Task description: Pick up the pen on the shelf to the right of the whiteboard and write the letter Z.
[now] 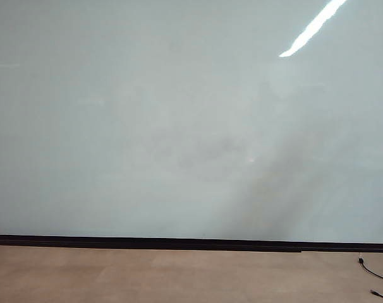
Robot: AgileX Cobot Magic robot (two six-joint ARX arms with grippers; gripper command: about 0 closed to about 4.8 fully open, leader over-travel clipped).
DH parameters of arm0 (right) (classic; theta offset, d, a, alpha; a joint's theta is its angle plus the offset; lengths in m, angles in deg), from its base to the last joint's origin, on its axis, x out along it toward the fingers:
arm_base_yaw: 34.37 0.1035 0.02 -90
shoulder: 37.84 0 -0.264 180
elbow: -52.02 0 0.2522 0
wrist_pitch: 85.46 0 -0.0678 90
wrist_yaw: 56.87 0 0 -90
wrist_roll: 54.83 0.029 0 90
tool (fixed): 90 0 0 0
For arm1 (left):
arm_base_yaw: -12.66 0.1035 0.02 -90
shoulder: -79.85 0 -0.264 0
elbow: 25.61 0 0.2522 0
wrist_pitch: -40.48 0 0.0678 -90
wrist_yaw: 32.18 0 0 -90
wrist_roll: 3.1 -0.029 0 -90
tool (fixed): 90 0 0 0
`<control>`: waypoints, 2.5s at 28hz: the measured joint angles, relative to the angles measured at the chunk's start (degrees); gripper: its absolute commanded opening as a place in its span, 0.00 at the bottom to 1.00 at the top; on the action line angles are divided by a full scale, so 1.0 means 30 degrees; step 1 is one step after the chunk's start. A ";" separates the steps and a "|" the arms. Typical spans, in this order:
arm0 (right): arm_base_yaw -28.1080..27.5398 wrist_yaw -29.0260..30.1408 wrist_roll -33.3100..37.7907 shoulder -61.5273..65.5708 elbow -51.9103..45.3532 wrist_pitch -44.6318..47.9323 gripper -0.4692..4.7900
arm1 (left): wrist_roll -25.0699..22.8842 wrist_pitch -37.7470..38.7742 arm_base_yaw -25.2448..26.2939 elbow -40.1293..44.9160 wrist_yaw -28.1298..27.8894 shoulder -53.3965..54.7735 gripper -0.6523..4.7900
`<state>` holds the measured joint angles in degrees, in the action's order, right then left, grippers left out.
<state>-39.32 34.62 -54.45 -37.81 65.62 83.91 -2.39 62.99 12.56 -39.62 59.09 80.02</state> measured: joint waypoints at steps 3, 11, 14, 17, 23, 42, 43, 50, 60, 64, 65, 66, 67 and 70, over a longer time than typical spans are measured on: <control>0.0000 0.0000 0.0000 0.0000 0.0000 0.0000 0.07 | -0.0007 0.0000 0.0000 0.0000 0.0000 0.0000 0.11; 0.0000 0.0007 0.0000 0.0000 0.0000 -0.0007 0.07 | 0.0000 0.0000 0.0000 0.0000 0.0000 0.0000 0.11; 0.0000 0.0007 0.0000 0.0000 0.0000 0.0000 0.07 | -0.0007 0.0000 0.0000 0.0000 0.0000 0.0000 0.11; 0.0000 -0.0466 -0.0007 0.0000 0.0000 -0.0029 0.07 | 0.0000 0.0000 0.0000 0.0000 0.0000 0.0000 0.11; -0.0022 -0.6710 -0.0007 -0.0007 -0.0007 -0.2076 0.07 | 0.0000 0.0000 0.0000 0.0000 0.0000 0.0000 0.11; -0.0044 -0.6484 -0.3628 0.0022 -0.0007 -0.0532 0.92 | -0.0007 0.0000 0.0000 0.0000 0.0000 0.0000 0.11; -0.0102 -0.6484 -0.3657 0.0022 0.0000 -0.0262 0.93 | -0.0007 0.0000 0.0000 0.0000 0.0000 0.0000 0.11; -0.3053 -0.3169 -0.2331 0.2368 0.0000 0.0605 0.93 | -0.0007 0.0000 0.0000 0.0000 0.0000 0.0000 0.11; -0.8240 0.4393 -0.2062 1.2131 0.0007 1.0207 0.93 | 0.0000 0.0000 0.0000 0.0000 -0.0007 0.0000 0.11; -0.8218 0.4925 -0.2033 1.5161 0.0015 1.4207 0.93 | 0.0000 0.0007 0.0000 0.0000 -0.0007 0.0000 0.11; -0.8313 0.5042 -0.1967 1.5897 0.0036 1.5278 0.93 | -0.0007 0.0000 0.0000 -0.0007 0.0000 0.0000 0.11; -0.8386 0.5122 -0.1851 1.6619 0.0044 1.6123 0.93 | 0.0000 0.0000 0.0000 0.0000 0.0000 0.0000 0.11; -0.8429 0.5289 -0.1770 1.8156 0.0058 1.7420 0.93 | -0.0007 0.0007 -0.0007 0.0000 0.0000 0.0000 0.11; -0.8510 0.5741 -0.1180 2.1974 0.0437 2.1507 0.93 | 0.0000 0.0000 -0.0007 -0.0007 0.0000 0.0000 0.11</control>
<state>-64.85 51.85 -57.99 28.11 66.93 148.43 -2.39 62.99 12.54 -39.64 59.09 80.02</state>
